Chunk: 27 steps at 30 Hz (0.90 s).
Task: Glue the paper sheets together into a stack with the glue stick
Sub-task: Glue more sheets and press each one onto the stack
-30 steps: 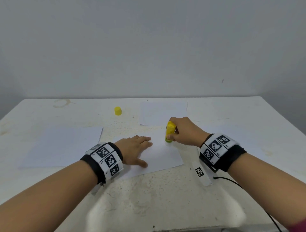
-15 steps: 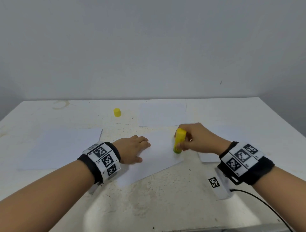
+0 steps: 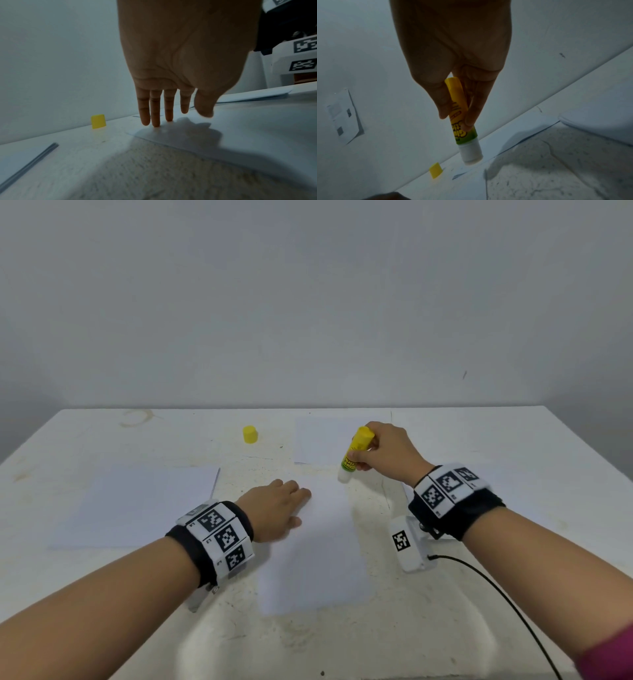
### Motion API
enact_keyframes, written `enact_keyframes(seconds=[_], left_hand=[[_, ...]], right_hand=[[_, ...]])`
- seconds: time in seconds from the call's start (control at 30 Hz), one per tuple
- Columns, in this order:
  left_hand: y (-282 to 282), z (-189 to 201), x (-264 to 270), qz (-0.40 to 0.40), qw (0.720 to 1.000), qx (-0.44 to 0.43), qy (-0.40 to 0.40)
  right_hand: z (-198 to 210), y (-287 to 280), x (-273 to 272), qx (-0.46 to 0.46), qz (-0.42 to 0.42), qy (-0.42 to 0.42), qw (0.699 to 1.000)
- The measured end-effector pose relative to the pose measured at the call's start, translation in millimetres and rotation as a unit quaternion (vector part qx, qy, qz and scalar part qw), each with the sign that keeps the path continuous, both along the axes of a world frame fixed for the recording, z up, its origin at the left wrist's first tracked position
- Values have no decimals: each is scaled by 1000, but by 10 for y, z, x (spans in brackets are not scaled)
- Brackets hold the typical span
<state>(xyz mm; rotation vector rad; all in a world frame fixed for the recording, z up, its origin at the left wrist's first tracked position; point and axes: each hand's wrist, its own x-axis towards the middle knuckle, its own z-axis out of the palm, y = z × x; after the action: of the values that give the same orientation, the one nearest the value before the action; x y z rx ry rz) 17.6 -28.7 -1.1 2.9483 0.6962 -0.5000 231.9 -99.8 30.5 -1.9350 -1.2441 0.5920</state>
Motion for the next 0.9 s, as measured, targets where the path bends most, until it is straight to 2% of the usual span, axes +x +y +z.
enact_keyframes(seconds=[0.17, 0.3, 0.4, 0.57, 0.7, 0.9], left_hand=[[29, -10, -65, 27, 999, 22, 13], [32, -54, -108, 36, 999, -31, 11], [34, -31, -103, 37, 999, -37, 15], [106, -16, -66, 45, 998, -31, 6], [184, -13, -38, 63, 997, -53, -13], [292, -6, -5, 58, 997, -47, 17]], right_hand=[[-80, 198, -98, -21, 32, -33, 999], [-108, 334, -239, -12, 63, -45, 997], [-128, 430, -362, -1, 82, -42, 996], [-167, 518, -495, -67, 147, -117, 980], [-40, 390, -434, -120, 197, -176, 957], [15, -76, -226, -142, 241, -180, 943]])
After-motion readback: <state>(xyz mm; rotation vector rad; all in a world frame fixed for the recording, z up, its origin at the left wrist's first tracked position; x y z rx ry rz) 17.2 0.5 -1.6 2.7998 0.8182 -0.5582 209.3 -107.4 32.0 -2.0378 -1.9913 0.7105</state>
